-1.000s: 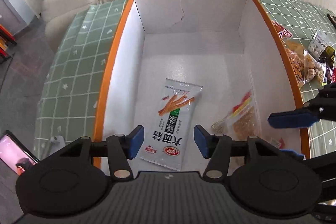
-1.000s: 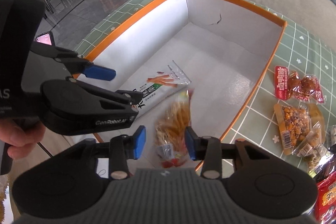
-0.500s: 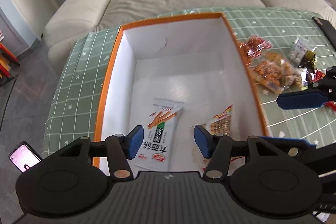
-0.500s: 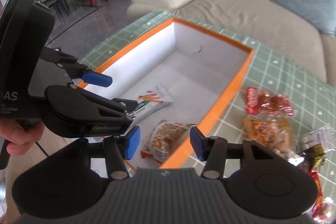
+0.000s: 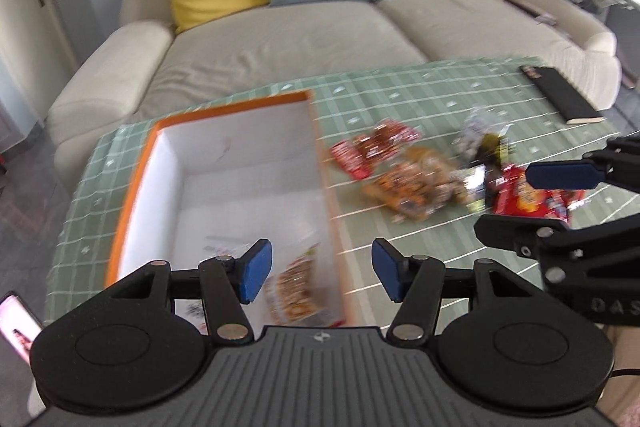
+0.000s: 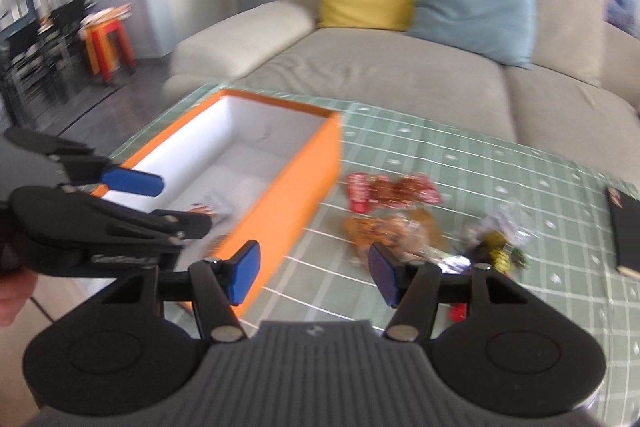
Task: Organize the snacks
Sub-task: 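Grasp a clear nut packet with left tool while right tool grasps a red-wrapped candy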
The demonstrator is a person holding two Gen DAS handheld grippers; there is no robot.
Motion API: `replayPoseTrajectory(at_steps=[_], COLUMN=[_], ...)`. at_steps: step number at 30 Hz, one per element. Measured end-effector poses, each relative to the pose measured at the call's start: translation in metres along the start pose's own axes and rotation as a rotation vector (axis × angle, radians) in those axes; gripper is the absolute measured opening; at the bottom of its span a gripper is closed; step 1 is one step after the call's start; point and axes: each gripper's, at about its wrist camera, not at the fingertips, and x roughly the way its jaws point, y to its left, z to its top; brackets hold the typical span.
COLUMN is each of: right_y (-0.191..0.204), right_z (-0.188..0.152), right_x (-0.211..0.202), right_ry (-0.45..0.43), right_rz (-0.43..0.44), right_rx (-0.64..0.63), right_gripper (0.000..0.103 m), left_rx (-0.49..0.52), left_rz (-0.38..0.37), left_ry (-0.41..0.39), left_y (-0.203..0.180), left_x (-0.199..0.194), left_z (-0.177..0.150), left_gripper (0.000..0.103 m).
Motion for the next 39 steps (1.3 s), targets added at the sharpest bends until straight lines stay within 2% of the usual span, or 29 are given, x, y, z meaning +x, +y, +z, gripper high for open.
replayPoseTrajectory(at_steps=[9,13,17,25,28,29,32,36,39], right_y=[-0.052,-0.074,-0.096,-0.124,-0.134,-0.139,-0.149,-0.158,-0.169], right_z=[-0.037,-0.054,-0.072,-0.099,-0.106,-0.108,-0.114,-0.117,-0.117], right_x=[-0.028,-0.030,-0.023,0.004,0.011,0.013,0.021,0.030,0.035], right_ry=[-0.067,-0.094,-0.089,-0.071,-0.068,-0.067,-0.059,-0.056,-0.064], right_rz=[-0.111,-0.162,-0.192,-0.279,-0.299,-0.306,-0.330,-0.349,-0.398], right_rx=[0.113,0.132,0.205,0.268,0.293,0.298,0.305,0.296,0.312], right_gripper=[0.059,0.059,0.059,0.060,0.066,0.068,0.070,0.070,0.069], left_rx=[0.041,0.046,0.055,0.026,0.006,0.000,-0.001,0.041,0.056], left_rz=[-0.136,-0.193,-0.231,-0.245,-0.239,-0.237,-0.241,-0.181,-0.142], left_ry=[-0.094,-0.113,-0.102,-0.099,-0.089,-0.086,-0.079,-0.056,-0.059], left_y=[-0.050,-0.066,-0.078,-0.086,-0.088,-0.088,-0.091,-0.097,-0.097], left_x=[0.004,0.015,0.031,0.059,0.071,0.075,0.087,0.103,0.113], left_z=[-0.001,-0.005,-0.013,-0.023,-0.025,-0.024,-0.023,-0.022,-0.020], left_gripper=[0.068,0.068,0.068,0.068,0.070,0.074,0.075,0.075,0.075])
